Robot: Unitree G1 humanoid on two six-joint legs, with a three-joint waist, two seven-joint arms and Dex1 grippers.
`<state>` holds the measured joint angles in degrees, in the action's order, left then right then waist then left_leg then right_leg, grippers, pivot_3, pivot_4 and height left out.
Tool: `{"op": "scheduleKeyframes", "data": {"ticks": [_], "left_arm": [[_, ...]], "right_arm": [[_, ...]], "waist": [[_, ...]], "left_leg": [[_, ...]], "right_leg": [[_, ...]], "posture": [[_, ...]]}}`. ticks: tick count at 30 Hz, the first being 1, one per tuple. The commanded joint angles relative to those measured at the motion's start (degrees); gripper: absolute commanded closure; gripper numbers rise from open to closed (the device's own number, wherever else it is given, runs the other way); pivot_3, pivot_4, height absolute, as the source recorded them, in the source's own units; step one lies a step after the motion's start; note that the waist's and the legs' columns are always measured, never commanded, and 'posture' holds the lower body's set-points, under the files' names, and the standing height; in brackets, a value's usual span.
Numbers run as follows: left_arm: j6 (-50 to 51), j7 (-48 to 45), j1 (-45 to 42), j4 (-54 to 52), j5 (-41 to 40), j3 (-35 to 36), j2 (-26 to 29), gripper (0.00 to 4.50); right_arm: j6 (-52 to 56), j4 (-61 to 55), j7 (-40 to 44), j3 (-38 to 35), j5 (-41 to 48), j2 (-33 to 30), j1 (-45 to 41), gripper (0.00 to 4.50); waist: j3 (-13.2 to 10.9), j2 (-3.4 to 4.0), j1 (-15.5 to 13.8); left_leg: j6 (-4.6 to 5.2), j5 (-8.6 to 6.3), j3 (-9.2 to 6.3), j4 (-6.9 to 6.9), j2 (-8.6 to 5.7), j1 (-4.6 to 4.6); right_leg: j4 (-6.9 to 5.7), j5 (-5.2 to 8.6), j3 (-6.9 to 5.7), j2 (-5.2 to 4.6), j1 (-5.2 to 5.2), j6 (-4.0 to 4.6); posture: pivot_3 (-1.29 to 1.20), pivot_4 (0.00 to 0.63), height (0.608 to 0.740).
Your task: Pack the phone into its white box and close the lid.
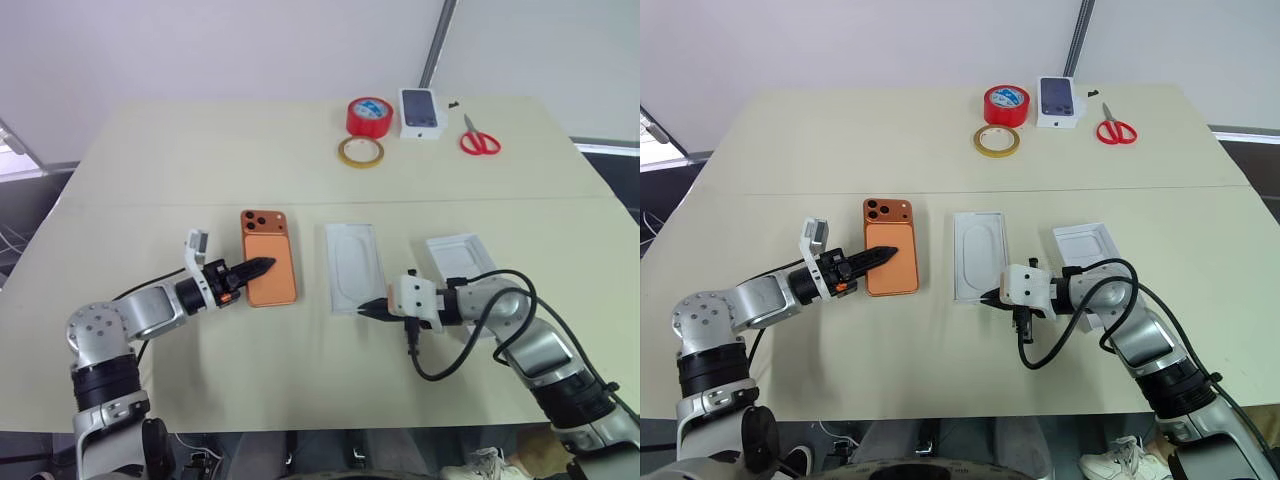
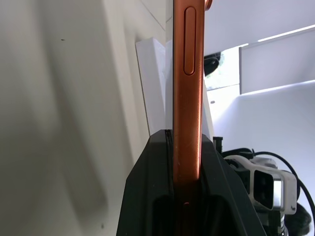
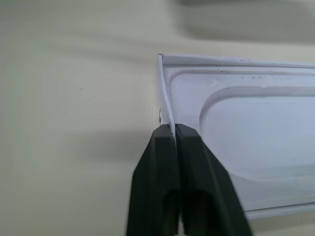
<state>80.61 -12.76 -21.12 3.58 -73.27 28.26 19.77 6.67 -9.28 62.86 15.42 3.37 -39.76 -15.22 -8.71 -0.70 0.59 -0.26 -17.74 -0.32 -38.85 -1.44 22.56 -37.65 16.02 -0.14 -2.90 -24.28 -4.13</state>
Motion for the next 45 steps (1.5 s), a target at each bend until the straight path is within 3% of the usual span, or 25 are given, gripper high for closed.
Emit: {"op": "scheduleKeyframes", "data": {"ticks": [1, 10, 15, 16, 19, 23, 27, 31, 37, 40, 45], "left_arm": [[-1.06, 0.71, -2.22, -2.02, -3.84, 1.04, 0.27, 4.5], [-4.64, 12.05, -9.25, -1.18, -12.86, -1.02, -5.35, 4.5], [-6.25, 13.6, -8.22, -1.68, -13.65, -4.3, -7.11, 4.5], [-6.72, 13.41, -7.8, -1.84, -12.97, -4.92, -7.12, 4.5], [-7.69, 13.36, -7.02, -1.55, -13.3, -5.96, -7.22, 4.5], [-9.0, 13.04, -6.18, -1.97, -13.05, -7.03, -7.04, 4.5], [-9.55, 11.79, -4.87, -2.79, -12.46, -8.16, -6.62, 4.5], [-8.69, 11.69, -3.4, -1.98, -11.77, -10.22, -6.63, 4.5], [-8.4, 10.31, -3.06, -1.48, -9.87, -12.74, -5.85, 1.83], [-8.45, 10.03, -3.65, -1.74, -10.64, -12.43, -5.07, 0.26], [-8.11, 11.77, -4.31, -2.77, -12.16, -12.03, -2.33, 0.12]], "right_arm": [[0.15, -0.65, 0.44, 0.97, 0.24, 0.38, -0.15, 4.48], [4.96, -4.19, -2.44, 4.79, -1.19, 6.45, -5.0, 4.48], [7.33, -1.86, -4.58, 5.8, -1.78, 9.31, -6.39, 4.48], [7.44, -1.93, -4.34, 5.78, -1.73, 9.15, -6.41, 3.86], [7.39, -2.81, -4.37, 5.28, -1.63, 8.66, -6.2, 2.67], [11.7, -7.79, -2.55, 1.5, 4.54, 7.7, -5.61, 0.56], [15.94, -11.97, -0.26, -5.57, 12.49, 4.19, -3.55, 0.56], [8.21, -2.42, -1.85, -9.3, 7.56, -1.48, -1.57, 0.56], [4.22, 1.73, -5.56, -9.67, 6.38, 0.38, -3.3, 0.49], [3.81, 1.35, -6.23, -8.99, 6.03, 1.28, -3.52, 0.49], [2.99, 1.96, -6.95, -8.26, 5.21, 1.95, -3.67, 0.49]], "waist": [[0.0, 0.0, 0.0], [-0.02, -0.04, 0.02], [-0.03, -0.05, -0.01], [-0.03, -0.04, 0.0], [-0.03, -0.04, 0.03], [-0.03, -0.04, -0.06], [-0.03, -0.05, -0.11], [-0.04, -0.08, -0.35], [-0.05, -0.07, 0.15], [-0.05, -0.06, -0.05], [-0.05, -0.06, -0.11]], "left_leg": [[-0.01, 0.01, 0.0, 0.0, 0.0, 0.0], [-0.37, 0.21, 0.0, -0.05, 0.0, 0.0], [-0.38, 0.22, 0.0, -0.1, -0.01, 0.0], [-0.39, 0.22, 0.0, -0.11, -0.01, 0.0], [-0.4, 0.23, 0.0, -0.12, -0.01, 0.0], [-0.4, 0.23, 0.0, -0.14, -0.01, 0.01], [-0.39, 0.23, 0.0, -0.14, 0.0, 0.02], [-0.33, 0.2, -0.01, -0.14, 0.0, 0.0], [-0.37, 0.23, 0.0, -0.13, 0.05, 0.0], [-0.39, 0.24, 0.0, -0.14, 0.05, -0.02], [-0.38, 0.24, 0.0, -0.17, 0.05, -0.02]], "right_leg": [[0.0, 0.0, 0.0, 0.0, 0.0, 0.0], [-0.04, -0.01, 0.0, 0.03, 0.0, -0.01], [-0.06, -0.01, 0.0, 0.05, 0.0, -0.02], [-0.08, -0.01, 0.0, 0.05, 0.0, -0.02], [-0.09, -0.01, 0.0, 0.07, 0.0, -0.01], [-0.09, -0.01, 0.0, 0.07, 0.0, -0.01], [-0.08, -0.01, 0.0, 0.07, 0.01, -0.01], [-0.01, -0.01, 0.0, 0.06, 0.1, -0.01], [-0.03, 0.0, 0.0, 0.12, 0.06, -0.01], [-0.06, 0.0, 0.0, 0.13, 0.07, -0.01], [-0.06, 0.0, 0.0, 0.12, 0.1, -0.01]], "posture": [[0.0, 0.15, 0.74], [0.0, 0.15, 0.74], [0.0, 0.15, 0.74], [0.0, 0.15, 0.74], [0.0, 0.15, 0.74], [0.0, 0.15, 0.74], [0.0, 0.15, 0.74], [0.0, 0.15, 0.74], [0.0, 0.15, 0.74], [0.0, 0.15, 0.74], [0.0, 0.15, 0.74]]}}
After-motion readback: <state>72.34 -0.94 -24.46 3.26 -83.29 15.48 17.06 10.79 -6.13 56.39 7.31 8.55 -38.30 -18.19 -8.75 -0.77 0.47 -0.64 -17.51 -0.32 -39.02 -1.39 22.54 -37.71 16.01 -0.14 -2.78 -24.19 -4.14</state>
